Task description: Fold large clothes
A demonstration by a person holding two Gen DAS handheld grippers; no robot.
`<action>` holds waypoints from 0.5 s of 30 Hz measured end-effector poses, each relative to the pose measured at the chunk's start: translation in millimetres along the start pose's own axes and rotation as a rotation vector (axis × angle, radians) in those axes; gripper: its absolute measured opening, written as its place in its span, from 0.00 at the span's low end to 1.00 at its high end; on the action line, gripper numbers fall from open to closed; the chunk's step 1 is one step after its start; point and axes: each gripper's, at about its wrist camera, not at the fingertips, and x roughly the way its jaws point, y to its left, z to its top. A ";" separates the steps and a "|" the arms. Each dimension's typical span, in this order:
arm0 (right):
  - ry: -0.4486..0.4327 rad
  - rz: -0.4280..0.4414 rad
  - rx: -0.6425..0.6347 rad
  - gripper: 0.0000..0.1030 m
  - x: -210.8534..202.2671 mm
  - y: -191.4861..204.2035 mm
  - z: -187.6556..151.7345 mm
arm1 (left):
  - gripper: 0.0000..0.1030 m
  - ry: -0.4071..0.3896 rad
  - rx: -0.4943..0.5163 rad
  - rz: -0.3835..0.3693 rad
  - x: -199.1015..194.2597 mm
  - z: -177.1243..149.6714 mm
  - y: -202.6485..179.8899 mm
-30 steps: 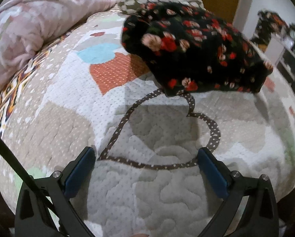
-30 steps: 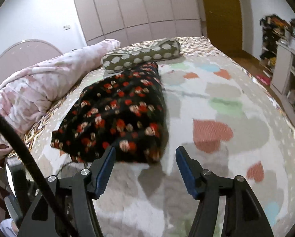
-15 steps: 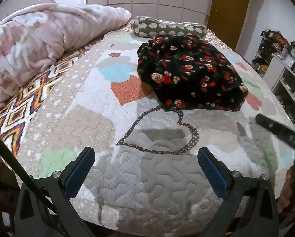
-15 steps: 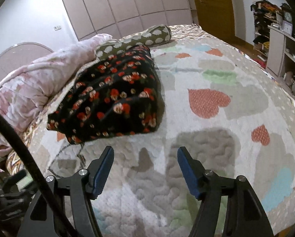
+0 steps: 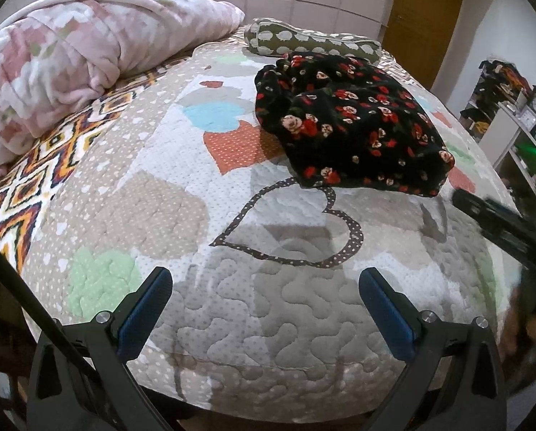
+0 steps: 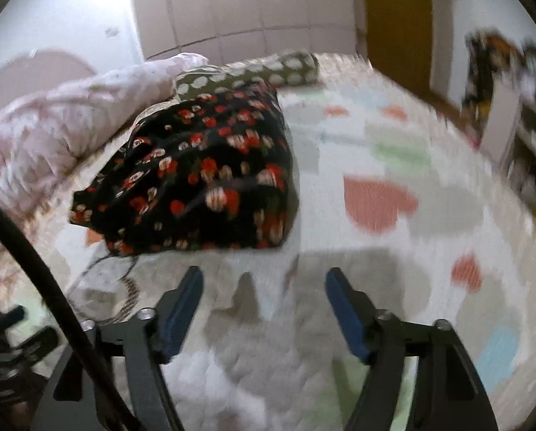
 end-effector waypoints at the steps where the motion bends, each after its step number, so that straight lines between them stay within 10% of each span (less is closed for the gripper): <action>1: 0.014 -0.025 -0.040 0.79 10.2 3.9 4.0 | 1.00 0.000 0.002 -0.001 0.0 0.1 0.3; 5: 0.005 0.021 -0.042 0.78 35.8 4.5 21.9 | 1.00 -0.001 -0.006 0.002 0.7 0.9 2.4; 8: 0.012 0.058 0.060 0.38 40.4 -12.5 33.3 | 1.00 0.002 -0.019 0.010 2.6 2.1 6.8; 15: 0.082 0.143 0.507 0.37 60.0 -78.5 10.3 | 1.00 0.015 -0.042 0.006 9.0 2.4 14.9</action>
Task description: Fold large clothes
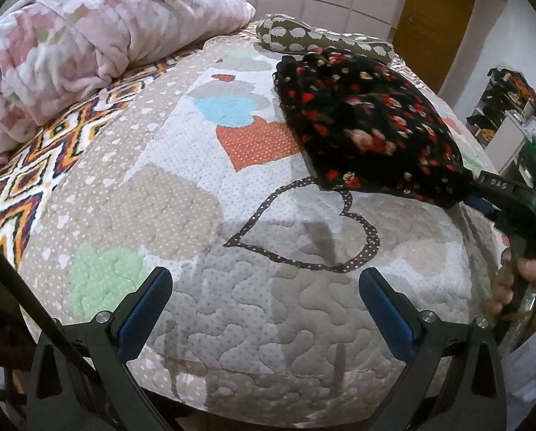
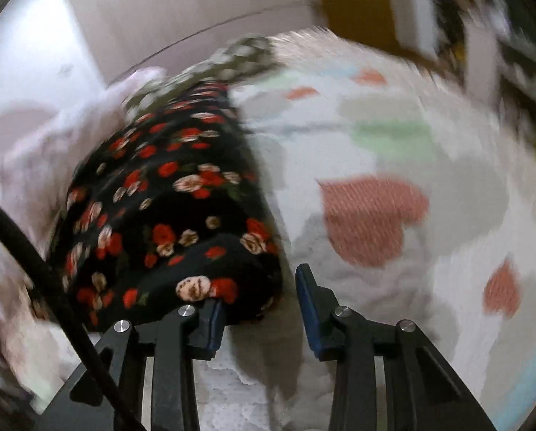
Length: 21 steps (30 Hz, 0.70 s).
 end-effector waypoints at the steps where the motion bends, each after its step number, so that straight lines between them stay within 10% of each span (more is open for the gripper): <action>1: 0.014 0.024 0.046 0.37 1.7 -6.4 1.6 | 1.00 0.001 -0.002 -0.002 0.5 0.0 0.5; 7: 0.023 0.022 0.009 0.63 -1.2 -5.2 3.8 | 1.00 -0.002 -0.009 -0.001 -0.2 0.1 1.9; 21: -0.055 -0.003 -0.136 0.66 -46.6 0.8 -20.3 | 1.00 -0.006 0.006 0.003 -5.1 -1.0 -6.0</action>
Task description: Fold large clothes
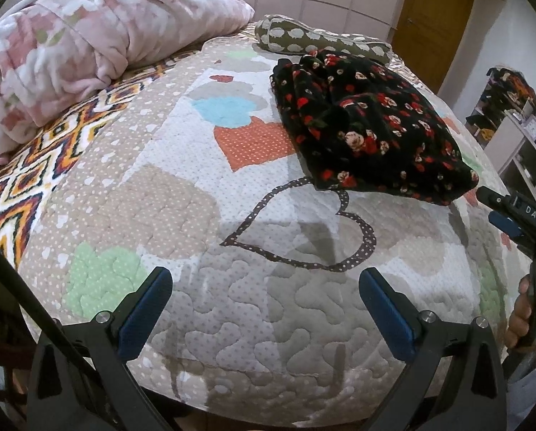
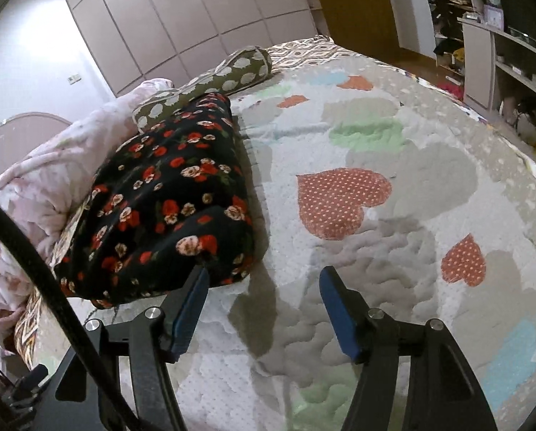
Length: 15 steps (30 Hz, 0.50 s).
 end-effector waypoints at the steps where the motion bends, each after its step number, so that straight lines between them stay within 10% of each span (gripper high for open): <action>1: 0.002 0.007 -0.001 0.66 0.1 1.8 -1.3 | 1.00 -0.002 0.000 0.001 -0.4 0.1 0.0; 15: -0.006 -0.058 -0.151 0.68 -30.5 33.3 -49.4 | 1.00 -0.035 0.056 -0.021 -19.2 -8.2 -18.2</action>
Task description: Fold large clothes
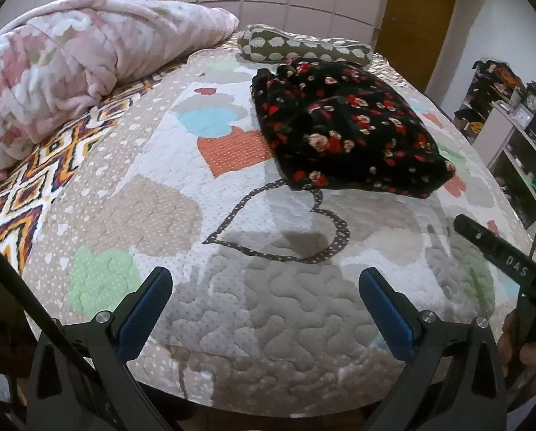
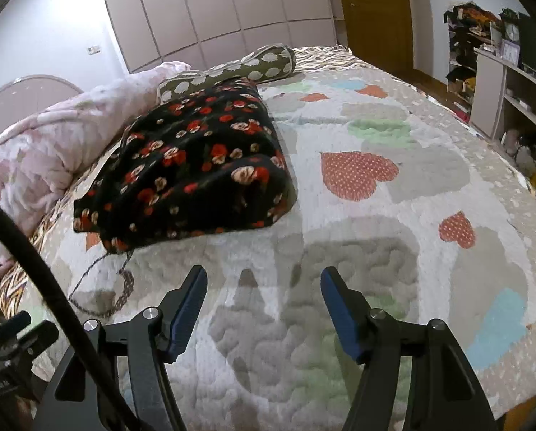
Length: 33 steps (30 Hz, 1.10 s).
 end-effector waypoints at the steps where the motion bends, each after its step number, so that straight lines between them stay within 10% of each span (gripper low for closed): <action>1: 0.000 0.000 -0.003 0.69 -1.8 1.2 -1.5 | 1.00 -0.003 0.004 -0.002 -2.2 -1.0 -1.5; 33: -0.096 -0.103 -0.110 0.76 -44.0 18.0 -16.5 | 1.00 -0.070 0.061 -0.018 -34.9 -18.4 -20.9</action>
